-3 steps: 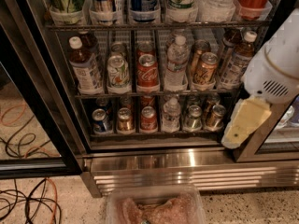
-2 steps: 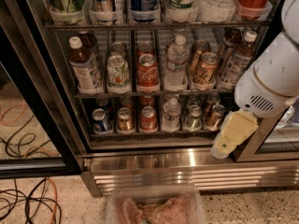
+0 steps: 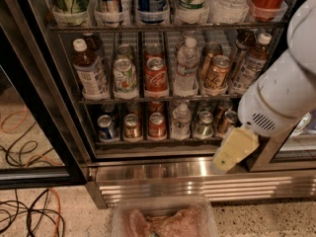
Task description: Pick blue water bottle from middle shelf of fridge
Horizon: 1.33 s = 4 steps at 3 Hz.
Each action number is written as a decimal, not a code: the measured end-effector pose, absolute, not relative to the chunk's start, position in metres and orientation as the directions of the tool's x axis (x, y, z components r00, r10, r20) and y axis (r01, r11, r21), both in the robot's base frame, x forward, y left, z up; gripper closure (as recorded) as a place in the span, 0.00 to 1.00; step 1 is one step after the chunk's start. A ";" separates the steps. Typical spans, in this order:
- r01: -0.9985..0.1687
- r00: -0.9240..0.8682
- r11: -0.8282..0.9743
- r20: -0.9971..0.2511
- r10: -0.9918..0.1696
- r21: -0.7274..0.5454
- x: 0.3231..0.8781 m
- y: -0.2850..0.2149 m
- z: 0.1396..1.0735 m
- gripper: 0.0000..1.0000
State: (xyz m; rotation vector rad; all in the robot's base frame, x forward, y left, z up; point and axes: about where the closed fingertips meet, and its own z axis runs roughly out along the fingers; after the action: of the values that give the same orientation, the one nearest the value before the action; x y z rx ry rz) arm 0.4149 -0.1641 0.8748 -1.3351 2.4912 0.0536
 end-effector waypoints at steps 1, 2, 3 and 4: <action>-0.745 -0.588 0.660 -0.368 -0.720 -0.099 0.407 -0.125 0.855 0.00; -0.675 -0.650 0.735 -0.421 -0.633 -0.063 0.404 -0.095 0.843 0.00; -0.671 -0.675 0.740 -0.442 -0.590 0.037 0.402 -0.072 0.833 0.00; -0.675 -0.674 0.736 -0.447 -0.588 0.049 0.400 -0.069 0.834 0.00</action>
Offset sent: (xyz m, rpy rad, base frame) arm -0.0142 0.1016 -0.0466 0.2113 -0.0668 -0.3305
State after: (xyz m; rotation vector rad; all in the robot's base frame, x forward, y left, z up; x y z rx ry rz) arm 0.4005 -0.0688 0.8337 -0.9682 2.5333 0.2940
